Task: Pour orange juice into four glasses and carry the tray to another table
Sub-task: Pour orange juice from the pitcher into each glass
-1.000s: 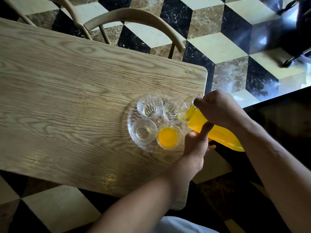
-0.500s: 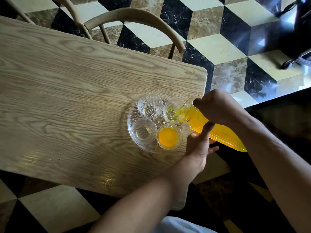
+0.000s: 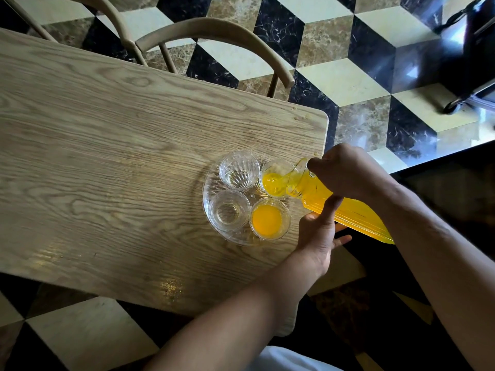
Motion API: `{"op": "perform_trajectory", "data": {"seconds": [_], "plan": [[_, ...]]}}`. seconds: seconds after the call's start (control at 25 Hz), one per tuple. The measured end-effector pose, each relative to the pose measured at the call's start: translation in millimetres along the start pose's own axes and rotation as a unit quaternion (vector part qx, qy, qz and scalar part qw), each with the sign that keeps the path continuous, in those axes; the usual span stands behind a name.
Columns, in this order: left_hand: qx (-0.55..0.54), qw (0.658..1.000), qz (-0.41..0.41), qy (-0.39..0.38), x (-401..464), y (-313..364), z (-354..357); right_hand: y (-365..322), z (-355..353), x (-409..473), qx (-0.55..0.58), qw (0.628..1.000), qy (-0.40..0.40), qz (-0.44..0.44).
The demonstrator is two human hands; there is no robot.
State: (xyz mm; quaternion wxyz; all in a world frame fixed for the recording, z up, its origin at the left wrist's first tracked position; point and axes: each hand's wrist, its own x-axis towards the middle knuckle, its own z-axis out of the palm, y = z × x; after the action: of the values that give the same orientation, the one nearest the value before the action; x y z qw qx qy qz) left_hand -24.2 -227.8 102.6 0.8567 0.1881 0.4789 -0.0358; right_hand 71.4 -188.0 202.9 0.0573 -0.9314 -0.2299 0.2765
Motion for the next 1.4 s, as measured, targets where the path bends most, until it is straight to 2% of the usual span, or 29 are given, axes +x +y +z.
{"op": "perform_trajectory", "data": {"seconds": [0.48, 1.4], "plan": [[-0.014, 1.000, -0.012, -0.019, -4.8, 3.2, 1.7, -0.6, 0.1, 2.8, -0.023, 1.000, -0.006, 0.006], [0.000, 1.000, 0.004, -0.024, -6.6, 6.5, -2.7, -7.6, -2.9, -2.6, 0.003, 1.000, 0.002, 0.005]]}}
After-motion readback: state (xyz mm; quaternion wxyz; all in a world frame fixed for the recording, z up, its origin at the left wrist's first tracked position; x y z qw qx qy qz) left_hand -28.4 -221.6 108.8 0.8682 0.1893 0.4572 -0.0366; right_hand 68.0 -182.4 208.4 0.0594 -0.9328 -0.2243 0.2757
